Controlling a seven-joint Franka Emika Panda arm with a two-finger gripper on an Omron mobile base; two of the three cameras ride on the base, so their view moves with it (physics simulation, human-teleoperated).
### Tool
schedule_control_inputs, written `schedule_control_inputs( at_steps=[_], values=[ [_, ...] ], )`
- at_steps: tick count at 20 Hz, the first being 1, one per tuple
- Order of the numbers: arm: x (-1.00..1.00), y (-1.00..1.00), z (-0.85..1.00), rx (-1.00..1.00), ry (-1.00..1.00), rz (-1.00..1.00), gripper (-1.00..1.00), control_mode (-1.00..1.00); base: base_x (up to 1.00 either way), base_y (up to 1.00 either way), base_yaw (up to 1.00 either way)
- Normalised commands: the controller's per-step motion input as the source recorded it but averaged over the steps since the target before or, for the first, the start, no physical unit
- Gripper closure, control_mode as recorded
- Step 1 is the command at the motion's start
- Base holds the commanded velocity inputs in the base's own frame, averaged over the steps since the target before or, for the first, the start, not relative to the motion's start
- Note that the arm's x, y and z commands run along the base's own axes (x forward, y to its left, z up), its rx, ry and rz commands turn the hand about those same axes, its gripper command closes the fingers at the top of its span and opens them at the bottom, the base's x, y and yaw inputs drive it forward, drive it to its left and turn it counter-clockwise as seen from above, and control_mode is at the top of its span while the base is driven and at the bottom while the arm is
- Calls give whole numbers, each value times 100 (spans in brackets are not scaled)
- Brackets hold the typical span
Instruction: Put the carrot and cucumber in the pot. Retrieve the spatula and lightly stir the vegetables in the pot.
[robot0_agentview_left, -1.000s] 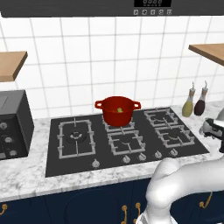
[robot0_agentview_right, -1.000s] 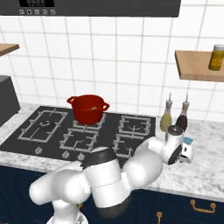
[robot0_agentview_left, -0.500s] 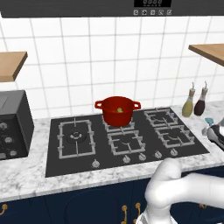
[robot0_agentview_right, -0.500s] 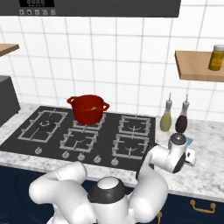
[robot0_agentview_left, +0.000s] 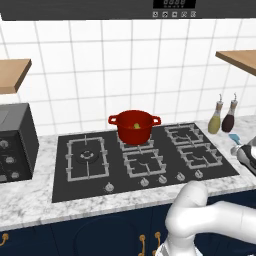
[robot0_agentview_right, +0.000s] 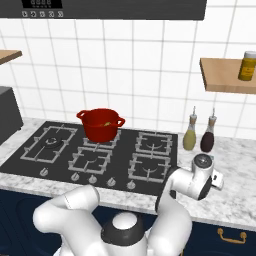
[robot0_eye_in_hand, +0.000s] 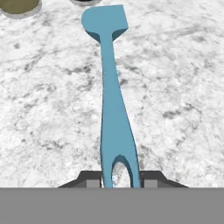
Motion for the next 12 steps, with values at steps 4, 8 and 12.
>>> schedule_control_inputs(
  at_steps=[4,8,12],
  values=[
    [-31,25,2,0,-8,0,100,-100,0,0,0],
    [-66,51,32,1,-23,1,100,-100,0,0,0],
    [-74,55,50,6,-14,0,100,-100,0,0,0]
  ],
)
